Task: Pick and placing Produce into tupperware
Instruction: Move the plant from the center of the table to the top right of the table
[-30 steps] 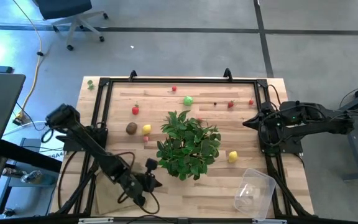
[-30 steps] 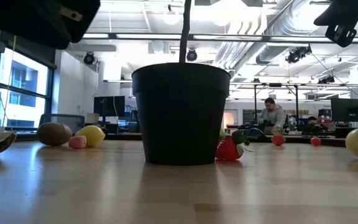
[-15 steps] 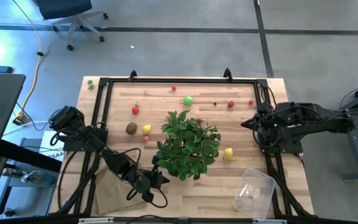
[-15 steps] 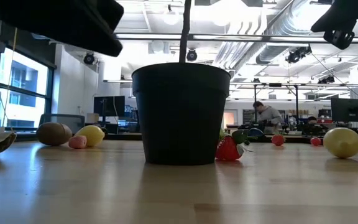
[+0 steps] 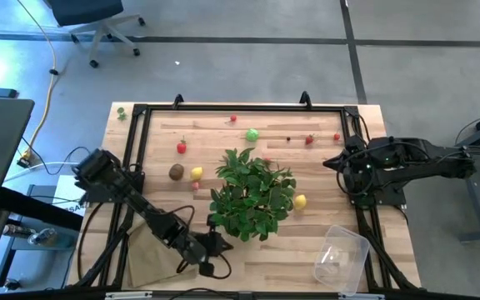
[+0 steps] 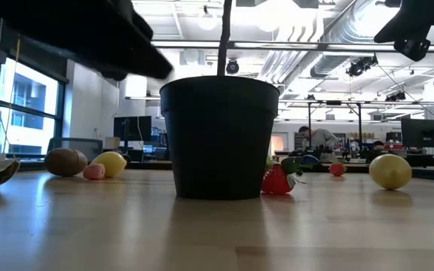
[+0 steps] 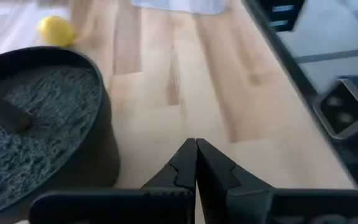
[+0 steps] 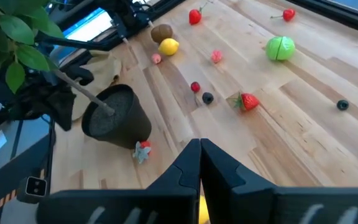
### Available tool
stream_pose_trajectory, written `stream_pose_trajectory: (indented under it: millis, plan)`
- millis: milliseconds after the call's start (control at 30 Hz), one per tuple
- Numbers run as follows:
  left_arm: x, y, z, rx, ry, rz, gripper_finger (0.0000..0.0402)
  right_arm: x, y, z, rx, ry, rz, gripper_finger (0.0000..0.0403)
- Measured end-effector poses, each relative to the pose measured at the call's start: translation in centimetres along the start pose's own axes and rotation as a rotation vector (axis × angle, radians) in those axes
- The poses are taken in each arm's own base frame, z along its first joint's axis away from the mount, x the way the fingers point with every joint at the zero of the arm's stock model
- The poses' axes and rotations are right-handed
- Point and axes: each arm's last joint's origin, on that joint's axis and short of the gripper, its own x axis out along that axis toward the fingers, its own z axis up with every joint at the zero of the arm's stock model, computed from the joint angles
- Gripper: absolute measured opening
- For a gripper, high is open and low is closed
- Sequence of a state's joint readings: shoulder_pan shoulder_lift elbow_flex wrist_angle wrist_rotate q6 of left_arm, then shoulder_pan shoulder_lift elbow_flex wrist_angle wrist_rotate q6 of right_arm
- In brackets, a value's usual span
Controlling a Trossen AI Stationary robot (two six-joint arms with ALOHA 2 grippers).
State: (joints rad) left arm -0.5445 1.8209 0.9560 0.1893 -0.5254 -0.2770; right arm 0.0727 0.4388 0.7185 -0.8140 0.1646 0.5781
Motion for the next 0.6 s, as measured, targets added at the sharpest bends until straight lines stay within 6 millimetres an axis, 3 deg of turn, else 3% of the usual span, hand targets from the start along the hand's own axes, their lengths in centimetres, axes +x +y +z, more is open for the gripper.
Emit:
stream_pose_trajectory:
  millis: [367, 600]
  plan:
    - [5.7, -0.6, 3.5, -0.069, 0.03, 0.083, 0.0, 0.0, -0.2, -0.4, -0.063, 0.055, -0.003, 0.0]
    - [6.8, -1.2, 4.2, -0.077, 0.075, 0.162, 0.0, 0.0, -0.3, -0.6, -0.072, 0.069, -0.012, 0.0]
